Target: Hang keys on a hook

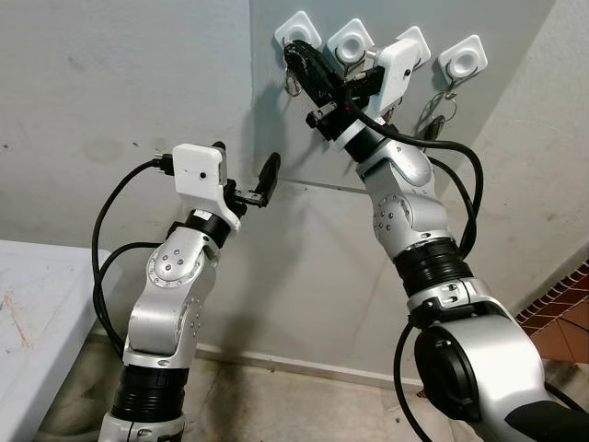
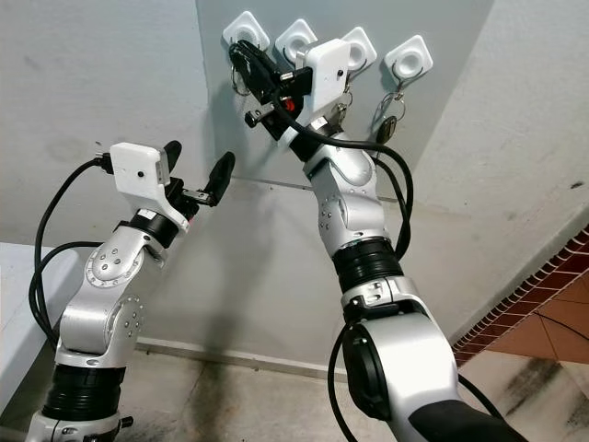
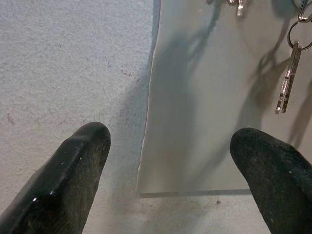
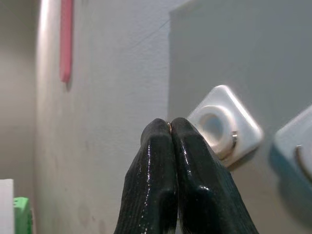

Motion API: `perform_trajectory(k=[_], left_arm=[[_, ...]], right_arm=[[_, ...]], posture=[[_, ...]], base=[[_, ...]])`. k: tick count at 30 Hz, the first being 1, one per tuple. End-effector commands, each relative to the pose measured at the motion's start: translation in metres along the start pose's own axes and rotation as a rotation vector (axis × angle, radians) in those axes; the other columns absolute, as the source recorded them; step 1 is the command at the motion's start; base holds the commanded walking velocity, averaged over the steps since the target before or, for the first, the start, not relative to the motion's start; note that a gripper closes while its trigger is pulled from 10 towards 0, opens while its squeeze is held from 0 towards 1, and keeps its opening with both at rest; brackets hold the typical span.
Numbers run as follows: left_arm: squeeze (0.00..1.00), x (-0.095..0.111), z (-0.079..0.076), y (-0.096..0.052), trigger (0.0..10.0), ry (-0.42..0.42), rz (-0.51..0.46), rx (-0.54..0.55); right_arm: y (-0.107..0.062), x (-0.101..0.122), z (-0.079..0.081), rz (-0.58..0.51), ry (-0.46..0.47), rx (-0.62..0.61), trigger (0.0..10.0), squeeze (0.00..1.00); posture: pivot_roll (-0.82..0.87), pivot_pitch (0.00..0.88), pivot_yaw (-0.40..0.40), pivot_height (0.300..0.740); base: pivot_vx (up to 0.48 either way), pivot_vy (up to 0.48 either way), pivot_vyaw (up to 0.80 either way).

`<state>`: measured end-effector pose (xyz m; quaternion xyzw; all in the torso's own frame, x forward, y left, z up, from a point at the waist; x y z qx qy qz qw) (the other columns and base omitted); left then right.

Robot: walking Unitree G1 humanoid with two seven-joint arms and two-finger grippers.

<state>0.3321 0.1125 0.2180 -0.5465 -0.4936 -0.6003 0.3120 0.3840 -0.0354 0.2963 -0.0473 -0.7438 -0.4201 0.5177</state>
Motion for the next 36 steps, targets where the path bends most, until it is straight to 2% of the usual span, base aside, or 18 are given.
perform_trajectory(k=[1,4,19,23,24,25,27,36], left_arm=[[0.0,0.009,-0.002,0.001,10.0,0.009,-0.029,-0.007],[0.0,0.009,-0.002,0.001,10.0,0.009,-0.031,-0.004],[0.0,0.01,0.001,-0.002,10.0,0.013,-0.03,0.01],[0.0,0.01,0.002,-0.003,10.0,0.015,-0.029,0.014],[0.0,0.01,0.003,-0.003,10.0,0.016,-0.029,0.015],[0.0,0.01,0.003,-0.003,10.0,0.016,-0.029,0.015],[0.0,0.009,0.002,-0.003,10.0,0.014,-0.028,0.017],[0.0,0.01,0.003,-0.004,10.0,0.012,-0.027,0.02]], right_arm=[[0.006,0.008,0.0,-0.028,-0.001,0.016,10.0,0.0],[0.008,0.008,0.002,-0.036,0.029,0.03,10.0,0.0],[0.007,0.002,-0.003,-0.007,0.037,0.011,10.0,0.0],[0.006,-0.003,-0.005,0.031,0.033,0.009,10.0,0.0],[0.004,-0.009,-0.007,0.095,0.01,0.006,10.0,0.0],[0.004,-0.009,-0.007,0.095,0.01,0.006,10.0,0.0],[0.0,-0.019,-0.011,0.194,-0.041,0.008,10.0,0.0],[-0.007,-0.029,-0.011,0.284,-0.118,0.055,10.0,0.0]], posture=[[0.04,0.018,-0.096,0.74],[0.04,0.013,-0.097,0.74],[0.06,0.02,-0.102,0.74],[0.06,0.022,-0.101,0.74],[0.06,0.025,-0.102,0.74],[0.06,0.025,-0.102,0.74],[0.06,0.028,-0.101,0.74],[0.05,0.034,-0.1,0.74]], base=[[0.0,0.0,0.0],[0.0,0.0,0.0],[0.0,0.0,0.0],[0.0,0.0,0.0],[0.0,0.0,0.0],[0.0,0.0,0.0],[0.0,0.0,0.0],[0.0,0.0,0.0]])
Point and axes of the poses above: a point about 5 cm out from each wrist's last joint towards the gripper, its own y axis pointing out of the wrist towards the gripper, its own x axis along the axis of the wrist's last joint, z = x × y, the point moved 2 cm from there along y, pointing out of the wrist towards the gripper, and after that the axes turned 5 degrees about -y, right-handed, at the moved point
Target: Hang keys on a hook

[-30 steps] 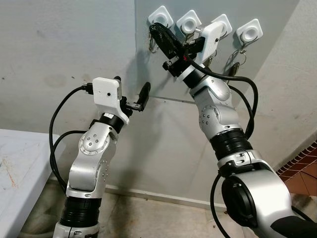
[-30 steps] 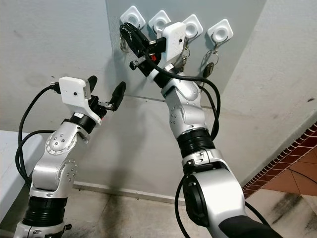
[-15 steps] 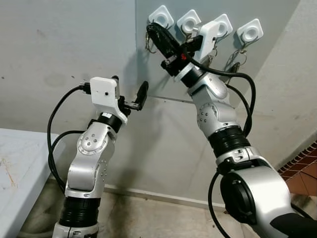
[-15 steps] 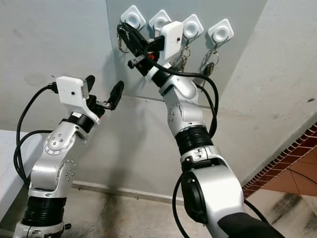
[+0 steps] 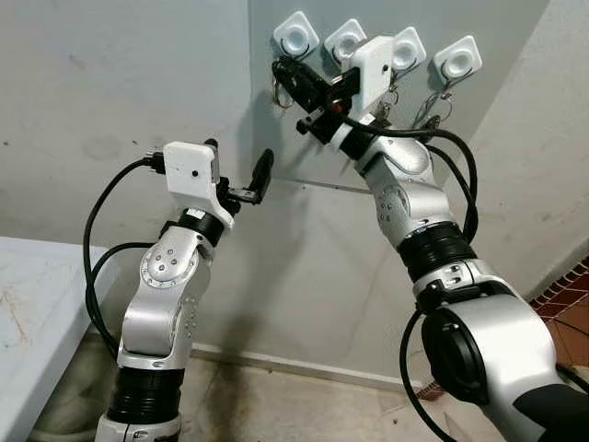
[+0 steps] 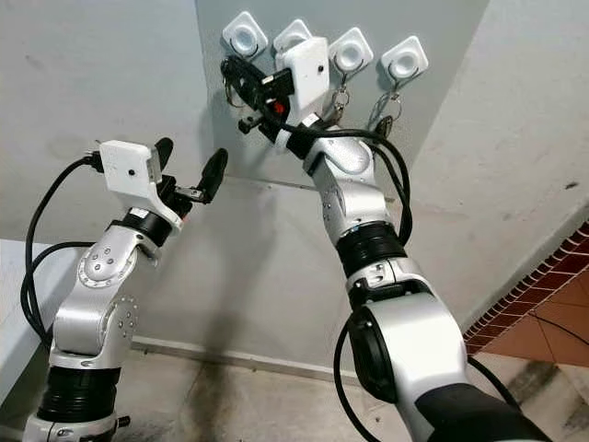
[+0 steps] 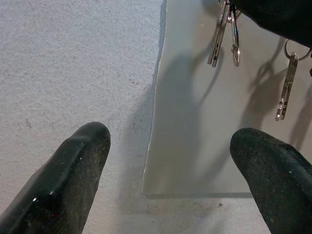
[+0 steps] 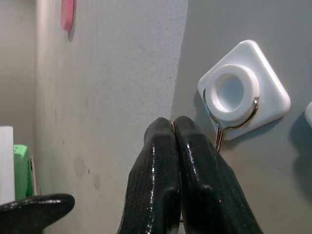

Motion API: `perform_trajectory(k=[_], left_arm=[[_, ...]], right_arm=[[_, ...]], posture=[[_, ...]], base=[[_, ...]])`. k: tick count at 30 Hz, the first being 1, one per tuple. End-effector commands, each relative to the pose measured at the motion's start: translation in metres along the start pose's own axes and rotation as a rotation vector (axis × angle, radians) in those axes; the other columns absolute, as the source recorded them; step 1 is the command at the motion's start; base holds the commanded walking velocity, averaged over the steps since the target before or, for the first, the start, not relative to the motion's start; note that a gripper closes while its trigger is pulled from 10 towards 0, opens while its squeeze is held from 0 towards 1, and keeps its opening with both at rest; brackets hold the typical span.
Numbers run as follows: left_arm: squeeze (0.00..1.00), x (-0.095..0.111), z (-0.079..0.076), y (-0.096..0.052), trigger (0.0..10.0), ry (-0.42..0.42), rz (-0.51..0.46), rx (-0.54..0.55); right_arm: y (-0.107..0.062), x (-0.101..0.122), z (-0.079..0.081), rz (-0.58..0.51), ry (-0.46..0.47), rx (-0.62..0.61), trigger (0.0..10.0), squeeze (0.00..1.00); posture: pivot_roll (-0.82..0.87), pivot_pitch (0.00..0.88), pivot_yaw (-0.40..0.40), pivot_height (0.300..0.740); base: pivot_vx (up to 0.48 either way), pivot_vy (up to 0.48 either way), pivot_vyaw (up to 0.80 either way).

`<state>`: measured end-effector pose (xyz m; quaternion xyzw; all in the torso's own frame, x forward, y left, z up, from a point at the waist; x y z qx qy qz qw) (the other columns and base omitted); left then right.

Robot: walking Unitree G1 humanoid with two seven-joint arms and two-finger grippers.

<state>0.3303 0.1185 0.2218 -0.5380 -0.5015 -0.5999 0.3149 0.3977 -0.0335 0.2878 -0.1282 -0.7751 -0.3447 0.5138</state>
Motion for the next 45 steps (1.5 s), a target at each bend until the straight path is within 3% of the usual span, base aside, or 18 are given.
perform_trajectory(k=[1,14,22,38,39,40,45], left_arm=[[0.0,0.005,-0.001,-0.001,10.0,0.004,-0.014,0.002],[0.0,0.006,-0.002,-0.001,10.0,0.002,-0.015,0.003],[0.0,0.007,-0.002,-0.002,10.0,0.002,-0.015,0.006],[0.0,0.006,-0.003,-0.002,10.0,-0.003,-0.015,0.005],[0.0,0.007,-0.003,-0.002,10.0,-0.003,-0.015,0.005],[0.0,0.006,-0.004,-0.002,10.0,-0.005,-0.014,0.006],[0.0,0.006,-0.004,-0.002,10.0,-0.006,-0.012,0.005]], right_arm=[[-0.008,-0.018,0.0,0.1,-0.01,0.012,10.0,0.0],[-0.015,-0.033,0.005,0.181,-0.044,0.051,10.0,0.0],[-0.019,-0.05,0.012,0.283,-0.014,0.078,10.0,0.0],[-0.019,-0.058,0.014,0.322,0.068,0.036,10.0,0.0],[-0.019,-0.058,0.014,0.324,0.078,0.035,10.0,0.78],[-0.02,-0.059,0.013,0.323,0.077,0.027,10.0,1.0],[-0.02,-0.06,0.014,0.321,0.084,0.022,10.0,1.0]], posture=[[0.05,0.035,-0.099,0.74],[0.05,0.042,-0.097,0.74],[0.05,0.044,-0.1,0.74],[0.05,0.041,-0.104,0.74],[0.05,0.041,-0.104,0.74],[0.06,0.039,-0.105,0.74],[0.06,0.036,-0.106,0.74]], base=[[0.0,0.0,0.0],[0.0,0.0,0.0],[0.0,0.0,0.0],[0.0,0.0,0.0],[0.0,0.0,0.0],[0.0,0.0,0.0],[0.0,0.0,0.0]])
Point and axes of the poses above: a point about 5 cm out from each wrist's last joint towards the gripper, its own y axis pointing out of the wrist towards the gripper, its own x axis along the axis of the wrist's last joint, z = x × y, the point moved 2 cm from there along y, pointing out of the wrist towards the gripper, and after that the axes turned 5 degrees about -y, right-handed, at the moved point
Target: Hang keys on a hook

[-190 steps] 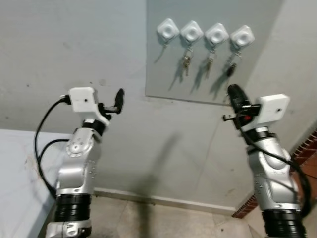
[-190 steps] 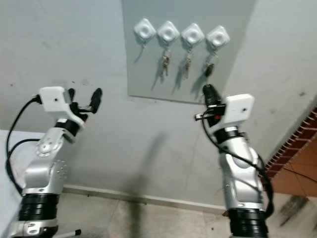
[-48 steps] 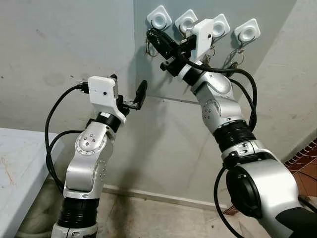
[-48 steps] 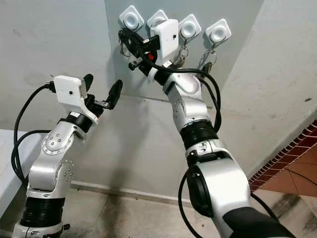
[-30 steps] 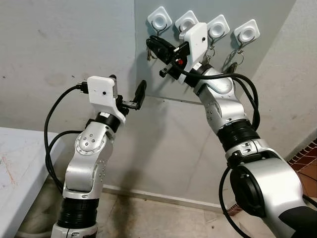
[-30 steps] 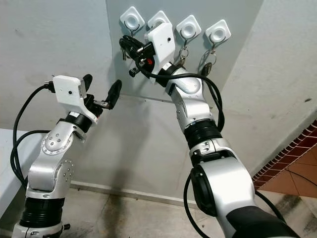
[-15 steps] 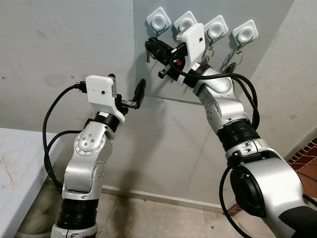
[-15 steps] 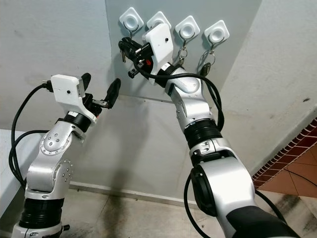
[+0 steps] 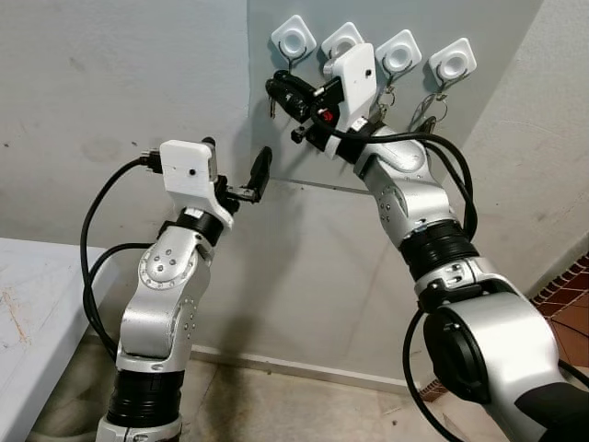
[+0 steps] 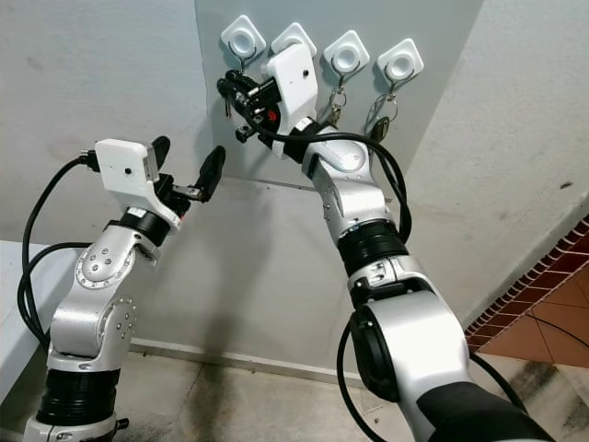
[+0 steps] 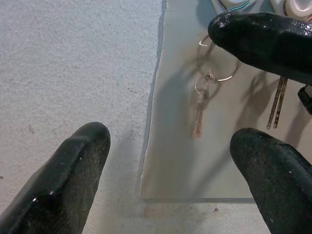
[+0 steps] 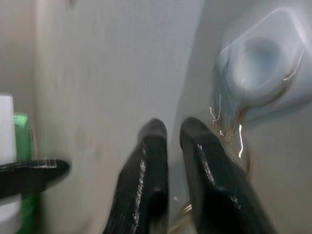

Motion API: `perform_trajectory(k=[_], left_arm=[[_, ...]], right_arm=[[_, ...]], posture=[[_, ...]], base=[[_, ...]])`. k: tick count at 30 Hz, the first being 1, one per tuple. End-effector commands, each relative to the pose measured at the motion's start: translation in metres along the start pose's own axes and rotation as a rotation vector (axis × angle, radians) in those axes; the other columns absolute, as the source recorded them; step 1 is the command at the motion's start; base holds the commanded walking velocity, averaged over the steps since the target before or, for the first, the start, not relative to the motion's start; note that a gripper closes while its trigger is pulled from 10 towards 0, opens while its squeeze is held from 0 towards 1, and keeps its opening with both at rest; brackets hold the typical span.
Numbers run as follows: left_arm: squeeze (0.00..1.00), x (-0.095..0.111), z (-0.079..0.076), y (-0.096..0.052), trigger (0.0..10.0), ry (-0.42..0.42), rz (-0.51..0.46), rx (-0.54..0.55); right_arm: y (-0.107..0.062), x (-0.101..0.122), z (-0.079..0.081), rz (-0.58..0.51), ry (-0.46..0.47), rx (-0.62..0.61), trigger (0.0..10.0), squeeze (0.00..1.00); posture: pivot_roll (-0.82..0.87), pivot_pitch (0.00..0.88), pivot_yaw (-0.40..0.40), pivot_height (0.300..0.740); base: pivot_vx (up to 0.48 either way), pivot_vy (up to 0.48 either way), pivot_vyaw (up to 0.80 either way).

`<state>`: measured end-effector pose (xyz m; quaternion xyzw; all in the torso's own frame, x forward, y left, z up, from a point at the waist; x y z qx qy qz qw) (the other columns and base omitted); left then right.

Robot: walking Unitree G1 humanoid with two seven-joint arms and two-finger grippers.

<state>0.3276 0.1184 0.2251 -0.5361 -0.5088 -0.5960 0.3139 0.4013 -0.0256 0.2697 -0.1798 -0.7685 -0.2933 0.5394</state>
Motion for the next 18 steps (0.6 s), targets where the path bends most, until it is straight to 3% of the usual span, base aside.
perform_trajectory(k=[1,15,18], left_arm=[[0.0,0.002,-0.003,-0.001,10.0,0.001,-0.004,-0.008],[0.0,0.002,-0.001,-0.003,10.0,-0.002,0.0,0.002],[0.0,0.002,-0.001,-0.003,10.0,-0.001,0.001,0.005]], right_arm=[[-0.014,-0.044,0.009,0.167,0.087,0.003,10.0,1.0],[-0.015,-0.042,0.006,0.147,0.067,-0.025,10.0,1.0],[-0.017,-0.034,0.004,0.061,0.058,-0.052,10.0,0.98]], posture=[[0.06,0.037,-0.106,0.74],[0.06,0.05,-0.108,0.74],[0.05,0.051,-0.107,0.74]], base=[[0.0,0.0,0.0],[0.0,0.0,0.0],[0.0,0.0,0.0]])
Point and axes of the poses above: a point about 5 cm out from each wrist's last joint towards the gripper, its own y axis pointing out of the wrist towards the gripper, its own x axis along the axis of the wrist's last joint, z = x × y, the point moved 2 cm from there along y, pointing out of the wrist towards the gripper, and after that the axes turned 5 degrees about -y, right-handed, at the moved point
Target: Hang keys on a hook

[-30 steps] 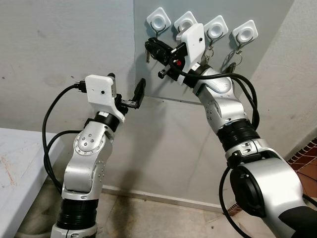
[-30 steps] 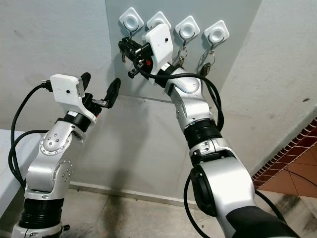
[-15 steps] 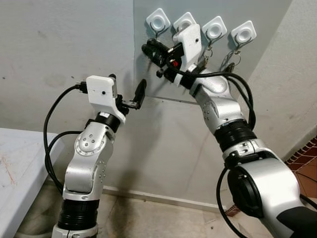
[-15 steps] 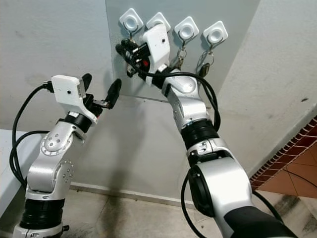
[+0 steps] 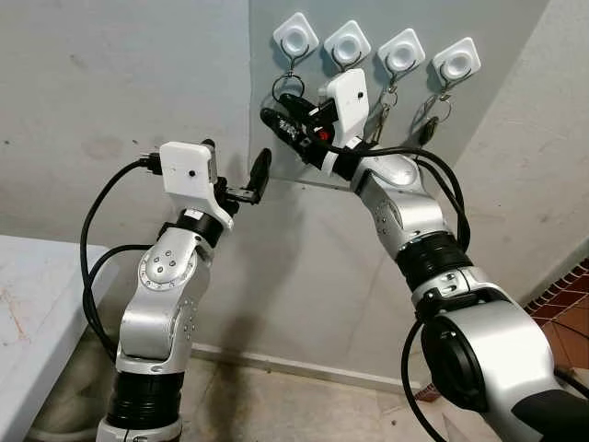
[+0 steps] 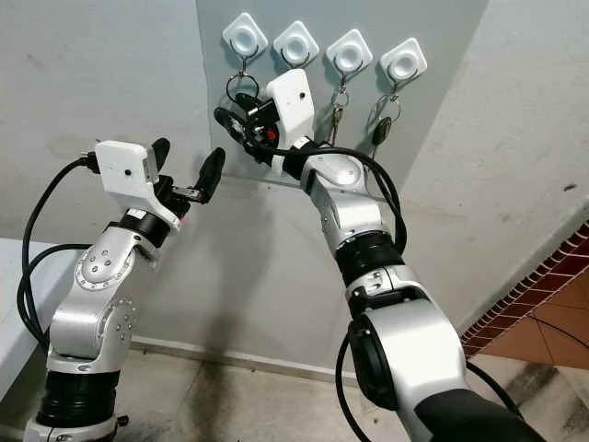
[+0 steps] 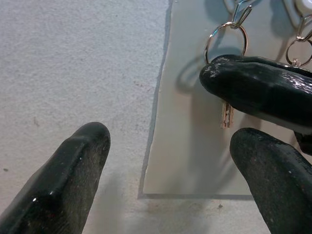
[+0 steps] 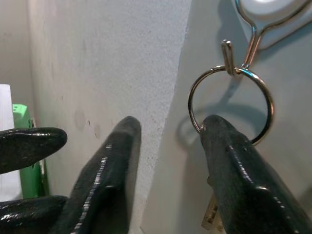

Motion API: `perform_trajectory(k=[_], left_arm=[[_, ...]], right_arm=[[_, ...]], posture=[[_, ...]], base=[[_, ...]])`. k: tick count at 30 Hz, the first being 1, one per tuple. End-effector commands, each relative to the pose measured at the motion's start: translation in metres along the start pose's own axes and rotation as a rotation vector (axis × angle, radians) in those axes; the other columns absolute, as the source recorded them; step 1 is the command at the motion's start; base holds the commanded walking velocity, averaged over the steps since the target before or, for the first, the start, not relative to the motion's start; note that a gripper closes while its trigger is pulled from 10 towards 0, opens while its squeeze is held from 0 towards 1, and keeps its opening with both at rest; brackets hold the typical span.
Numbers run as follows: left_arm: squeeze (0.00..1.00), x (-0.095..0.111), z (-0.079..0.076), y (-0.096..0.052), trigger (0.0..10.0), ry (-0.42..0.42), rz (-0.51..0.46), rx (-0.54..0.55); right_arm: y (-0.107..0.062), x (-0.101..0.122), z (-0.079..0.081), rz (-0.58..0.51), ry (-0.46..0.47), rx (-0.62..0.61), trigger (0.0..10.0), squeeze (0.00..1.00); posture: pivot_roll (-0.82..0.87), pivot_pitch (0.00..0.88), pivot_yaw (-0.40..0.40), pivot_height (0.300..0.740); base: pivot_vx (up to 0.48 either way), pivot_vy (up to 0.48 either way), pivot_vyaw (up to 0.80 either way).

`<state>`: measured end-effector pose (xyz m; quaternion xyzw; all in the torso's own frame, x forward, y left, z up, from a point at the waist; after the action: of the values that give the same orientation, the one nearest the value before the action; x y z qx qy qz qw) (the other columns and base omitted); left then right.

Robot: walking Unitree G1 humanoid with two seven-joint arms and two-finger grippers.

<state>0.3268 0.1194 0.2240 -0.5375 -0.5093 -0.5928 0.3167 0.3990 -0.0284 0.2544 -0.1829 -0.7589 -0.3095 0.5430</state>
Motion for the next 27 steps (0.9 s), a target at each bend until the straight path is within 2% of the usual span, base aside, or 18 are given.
perform_trajectory(k=[1,3,7,8,9,13,20,27], left_arm=[[0.0,0.002,-0.001,-0.001,10.0,0.002,-0.005,-0.001],[0.0,0.002,-0.001,-0.001,10.0,0.002,-0.005,-0.001],[0.0,0.001,-0.003,-0.001,10.0,0.0,-0.001,-0.004],[0.0,0.001,-0.003,-0.001,10.0,0.0,-0.001,-0.004],[0.0,0.001,-0.003,-0.001,10.0,0.0,-0.001,-0.005],[0.0,0.0,-0.004,-0.001,10.0,-0.001,0.003,-0.007],[0.0,-0.001,-0.004,-0.001,10.0,0.0,0.004,-0.008],[0.0,-0.003,-0.004,-0.002,10.0,-0.001,0.006,-0.003]], right_arm=[[-0.011,-0.015,-0.001,0.009,0.042,-0.027,10.0,0.0],[-0.012,-0.013,0.0,-0.019,0.072,-0.028,10.0,0.0],[-0.018,0.003,-0.004,-0.191,0.094,-0.105,10.0,0.0],[-0.018,0.003,-0.004,-0.191,0.094,-0.105,10.0,0.0],[-0.019,0.005,-0.005,-0.217,0.133,-0.111,10.0,0.0],[-0.023,0.015,-0.004,-0.323,0.161,-0.118,10.0,0.0],[-0.024,0.021,0.002,-0.375,0.163,-0.103,10.0,0.0],[-0.029,0.02,0.02,-0.375,0.135,-0.018,10.0,0.0]], posture=[[0.05,0.051,-0.107,0.74],[0.05,0.051,-0.104,0.74],[0.05,0.053,-0.104,0.74],[0.05,0.053,-0.104,0.74],[0.05,0.054,-0.102,0.74],[0.05,0.054,-0.102,0.74],[0.05,0.049,-0.103,0.74],[0.05,0.039,-0.108,0.74]], base=[[0.0,0.0,0.0],[0.0,0.0,0.0],[0.0,0.0,0.0],[0.0,0.0,0.0],[0.0,0.0,0.0],[0.0,0.0,0.0],[0.0,0.0,0.0],[0.0,0.0,0.0]])
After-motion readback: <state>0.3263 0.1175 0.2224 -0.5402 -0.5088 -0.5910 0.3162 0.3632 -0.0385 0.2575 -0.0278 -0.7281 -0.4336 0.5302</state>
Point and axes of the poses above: a point about 5 cm out from each wrist's last joint towards the gripper, its own y axis pointing out of the wrist towards the gripper, its own x axis along the axis of the wrist's last joint, z = x × y, the point moved 2 cm from there along y, pointing out of the wrist towards the gripper, and after that the axes turned 5 degrees about -y, right-handed, at the moved point
